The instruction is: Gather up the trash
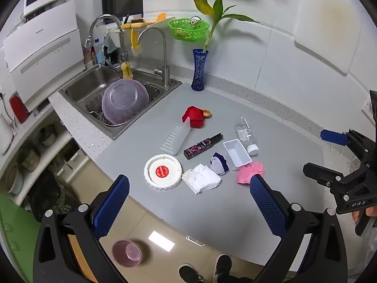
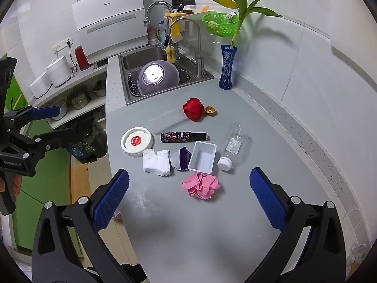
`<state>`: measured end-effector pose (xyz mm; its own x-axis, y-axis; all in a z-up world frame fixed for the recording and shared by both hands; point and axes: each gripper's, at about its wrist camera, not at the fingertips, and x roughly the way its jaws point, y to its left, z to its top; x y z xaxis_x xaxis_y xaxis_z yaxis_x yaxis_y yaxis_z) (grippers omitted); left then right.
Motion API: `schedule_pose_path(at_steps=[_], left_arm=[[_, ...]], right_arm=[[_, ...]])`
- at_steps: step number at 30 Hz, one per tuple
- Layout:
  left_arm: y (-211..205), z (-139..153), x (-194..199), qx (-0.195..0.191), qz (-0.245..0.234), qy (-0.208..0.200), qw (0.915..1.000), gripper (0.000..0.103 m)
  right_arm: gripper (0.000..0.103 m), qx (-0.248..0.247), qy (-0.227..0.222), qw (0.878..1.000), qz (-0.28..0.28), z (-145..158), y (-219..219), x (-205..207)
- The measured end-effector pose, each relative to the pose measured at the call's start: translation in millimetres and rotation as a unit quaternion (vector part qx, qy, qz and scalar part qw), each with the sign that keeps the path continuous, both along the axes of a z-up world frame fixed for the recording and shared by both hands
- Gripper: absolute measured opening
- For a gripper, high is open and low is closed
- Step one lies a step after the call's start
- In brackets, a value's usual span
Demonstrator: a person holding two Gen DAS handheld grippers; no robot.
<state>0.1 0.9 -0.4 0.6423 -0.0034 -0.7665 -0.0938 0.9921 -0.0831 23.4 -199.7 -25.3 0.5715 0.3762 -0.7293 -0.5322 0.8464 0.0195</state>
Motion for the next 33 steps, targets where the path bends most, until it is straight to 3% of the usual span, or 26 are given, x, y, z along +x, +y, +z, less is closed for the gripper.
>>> schedule_pose_path(at_steps=[11, 33], left_arm=[[2.4, -5.9, -0.4, 0.024, 0.005, 0.003, 0.9997, 0.098], [1.9, -5.9, 1.9, 0.005, 0.008, 0.011, 0.9999, 0.098]], right_arm=[[0.100, -0.001, 0.003, 1.000, -0.001, 0.5, 2.3, 1.2], [0.100, 0.000, 0.004, 1.000, -0.002, -0.8, 1.7, 3.3]])
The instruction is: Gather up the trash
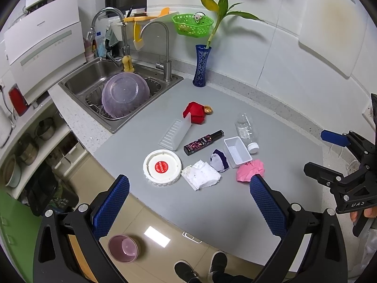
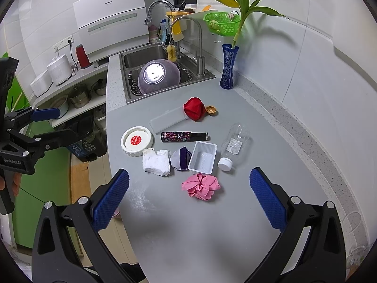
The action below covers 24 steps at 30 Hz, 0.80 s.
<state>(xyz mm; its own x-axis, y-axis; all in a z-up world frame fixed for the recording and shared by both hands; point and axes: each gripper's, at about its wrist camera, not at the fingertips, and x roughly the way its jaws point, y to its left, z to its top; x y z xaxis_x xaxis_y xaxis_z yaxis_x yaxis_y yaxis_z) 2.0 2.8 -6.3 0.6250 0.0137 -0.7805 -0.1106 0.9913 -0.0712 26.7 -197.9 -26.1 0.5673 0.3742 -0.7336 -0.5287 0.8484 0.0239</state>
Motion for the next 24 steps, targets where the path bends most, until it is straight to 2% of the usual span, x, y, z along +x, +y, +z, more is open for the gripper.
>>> schedule_pose_path(at_steps=[24], left_arm=[[-0.8, 3.3, 2.4, 0.005, -0.002, -0.001, 1.0000, 0.098]], right_arm=[[0.100, 0.000, 0.000, 1.000, 0.003, -3.8, -4.6, 4.5]])
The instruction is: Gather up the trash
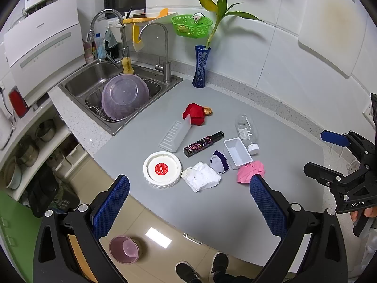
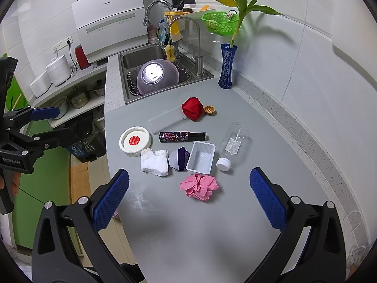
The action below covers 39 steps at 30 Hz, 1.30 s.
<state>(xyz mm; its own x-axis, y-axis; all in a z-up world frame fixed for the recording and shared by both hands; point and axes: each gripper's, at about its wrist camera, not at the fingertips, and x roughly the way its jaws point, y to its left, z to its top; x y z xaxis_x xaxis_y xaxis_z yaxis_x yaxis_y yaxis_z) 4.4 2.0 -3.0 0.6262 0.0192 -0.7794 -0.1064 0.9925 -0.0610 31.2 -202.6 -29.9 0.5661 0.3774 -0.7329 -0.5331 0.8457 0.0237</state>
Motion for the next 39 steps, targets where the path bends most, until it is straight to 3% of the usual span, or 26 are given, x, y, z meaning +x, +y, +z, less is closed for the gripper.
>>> schedule_pose_path(at_steps=[30, 39], left_arm=[[5, -8, 9, 0.010, 0.004, 0.006, 0.9999, 0.098], [19, -35, 36, 0.009, 0.026, 0.023, 0.9994, 0.098]], right_arm=[[0.100, -0.010, 0.010, 1.000, 0.007, -8, 3, 10], [0.100, -0.015, 0.026, 1.000, 0.007, -21, 4, 22]])
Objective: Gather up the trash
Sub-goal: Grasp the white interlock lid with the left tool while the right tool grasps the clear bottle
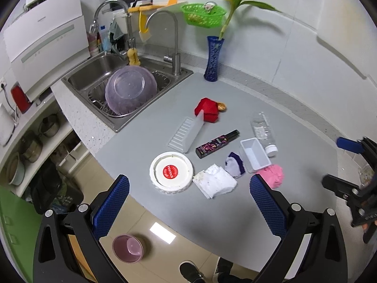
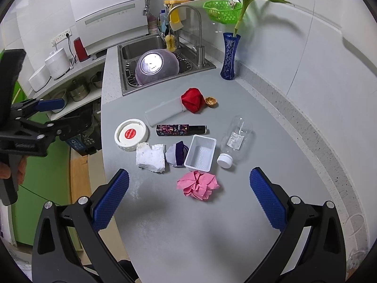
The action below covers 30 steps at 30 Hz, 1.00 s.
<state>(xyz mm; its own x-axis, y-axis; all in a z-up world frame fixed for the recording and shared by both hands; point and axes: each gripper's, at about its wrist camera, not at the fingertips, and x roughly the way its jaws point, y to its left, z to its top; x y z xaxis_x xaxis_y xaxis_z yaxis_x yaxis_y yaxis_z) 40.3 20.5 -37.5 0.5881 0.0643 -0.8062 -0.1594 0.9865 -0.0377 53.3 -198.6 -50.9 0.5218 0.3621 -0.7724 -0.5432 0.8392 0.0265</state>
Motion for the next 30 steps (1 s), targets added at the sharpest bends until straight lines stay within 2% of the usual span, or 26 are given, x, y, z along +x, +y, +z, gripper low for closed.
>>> schedule_pose_path(at_steps=[4, 9, 17, 27, 30], left_arm=[[9, -29, 21, 0.007, 0.014, 0.023, 0.9996, 0.098], [20, -68, 51, -0.006, 0.025, 0.058, 0.9980, 0.098], [40, -126, 92, -0.010, 0.059, 0.123, 0.9906, 0.098], [51, -155, 110, -0.028, 0.086, 0.161, 0.9828, 0.098], [48, -160, 118, -0.022, 0.088, 0.171, 0.9810, 0.098]], right_arm=[[0.100, -0.003, 0.008, 1.000, 0.001, -7, 0, 8], [0.100, -0.006, 0.017, 1.000, 0.001, -14, -1, 16], [0.100, -0.011, 0.026, 1.000, -0.010, -22, -11, 27], [0.100, -0.013, 0.041, 0.999, -0.021, -33, -21, 38], [0.100, -0.015, 0.042, 0.999, -0.020, -34, -20, 41]])
